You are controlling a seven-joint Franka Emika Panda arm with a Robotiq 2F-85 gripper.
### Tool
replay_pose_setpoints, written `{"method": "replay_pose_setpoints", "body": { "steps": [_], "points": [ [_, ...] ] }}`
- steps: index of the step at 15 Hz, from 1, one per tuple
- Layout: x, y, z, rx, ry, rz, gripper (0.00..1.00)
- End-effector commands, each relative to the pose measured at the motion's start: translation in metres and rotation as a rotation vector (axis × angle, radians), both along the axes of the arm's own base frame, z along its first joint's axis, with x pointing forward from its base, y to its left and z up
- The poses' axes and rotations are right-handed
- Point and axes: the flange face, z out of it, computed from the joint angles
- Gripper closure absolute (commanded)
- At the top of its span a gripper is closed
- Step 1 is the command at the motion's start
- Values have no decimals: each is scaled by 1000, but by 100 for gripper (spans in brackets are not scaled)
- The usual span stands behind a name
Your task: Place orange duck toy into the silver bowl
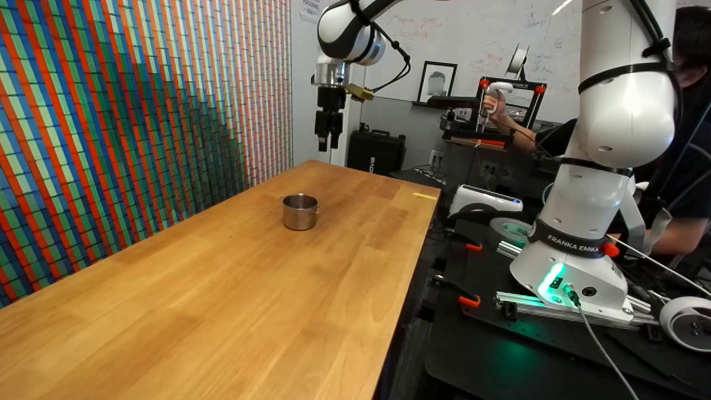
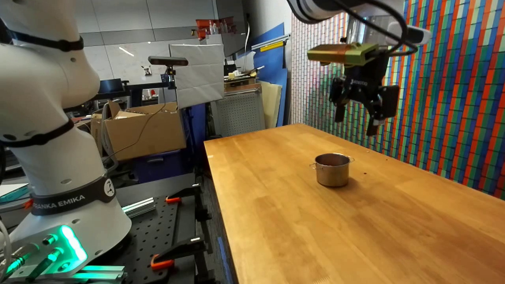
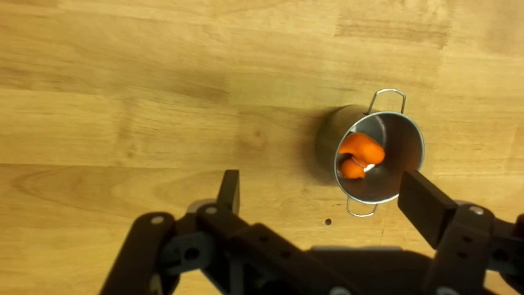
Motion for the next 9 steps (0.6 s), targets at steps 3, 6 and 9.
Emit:
{"method": "replay_pose_setpoints", "body": {
  "steps": [3,6,9],
  "points": [
    [-22,-34,79,-62,64,-2,0],
    [-35,-42,107,-96,118,-1,0],
    [-33,-40,100,-78,102,0,0]
  ]
}}
